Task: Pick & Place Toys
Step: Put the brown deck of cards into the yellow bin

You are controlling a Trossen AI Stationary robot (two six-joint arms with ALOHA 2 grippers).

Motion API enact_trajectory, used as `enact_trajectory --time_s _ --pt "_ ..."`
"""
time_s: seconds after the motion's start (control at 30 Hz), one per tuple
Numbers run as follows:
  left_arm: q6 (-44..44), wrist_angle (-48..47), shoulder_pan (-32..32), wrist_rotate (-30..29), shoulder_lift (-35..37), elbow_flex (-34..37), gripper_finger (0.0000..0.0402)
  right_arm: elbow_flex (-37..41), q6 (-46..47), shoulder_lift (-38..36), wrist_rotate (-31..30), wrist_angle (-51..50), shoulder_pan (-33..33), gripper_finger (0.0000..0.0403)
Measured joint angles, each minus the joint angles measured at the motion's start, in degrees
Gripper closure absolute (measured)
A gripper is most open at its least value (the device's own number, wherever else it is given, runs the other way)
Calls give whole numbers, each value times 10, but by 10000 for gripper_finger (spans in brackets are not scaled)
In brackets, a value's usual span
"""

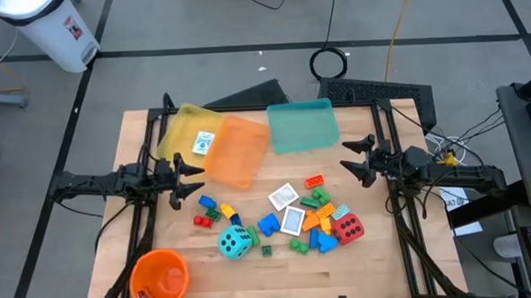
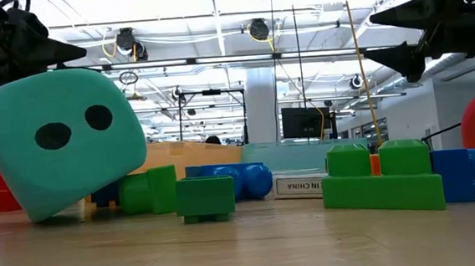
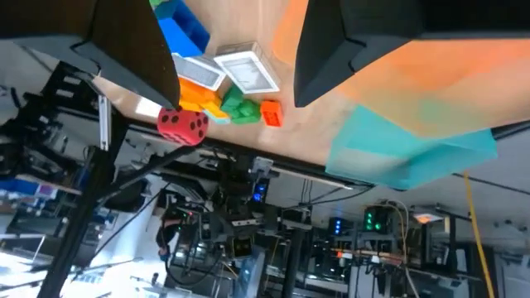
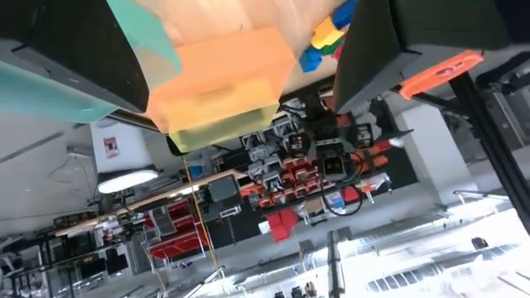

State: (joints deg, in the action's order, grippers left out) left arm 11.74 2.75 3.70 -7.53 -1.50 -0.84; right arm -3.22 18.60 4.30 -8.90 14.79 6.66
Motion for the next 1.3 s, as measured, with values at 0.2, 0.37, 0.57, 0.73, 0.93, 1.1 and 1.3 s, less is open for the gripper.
enact_trajectory --time_s 0.2,0.37,0.57,0.73,0.93,1.1,1.3 --pt "-10 6 0 0 0 0 177 0 37 2 0 7 0 46" --pt "-11 8 0 0 0 0 183 0 18 19 -73 46 0 46" --pt "-11 8 0 0 0 0 173 0 22 25 -230 70 0 46" --pt "-11 8 0 -1 0 0 163 0 132 54 -245 39 0 46" --pt "-11 8 0 -1 0 0 155 0 279 127 -301 38 0 46" --pt "-11 8 0 -1 0 0 161 0 245 214 -243 140 9 46" --pt "-10 8 0 -1 0 0 174 -8 102 362 -100 353 8 46"
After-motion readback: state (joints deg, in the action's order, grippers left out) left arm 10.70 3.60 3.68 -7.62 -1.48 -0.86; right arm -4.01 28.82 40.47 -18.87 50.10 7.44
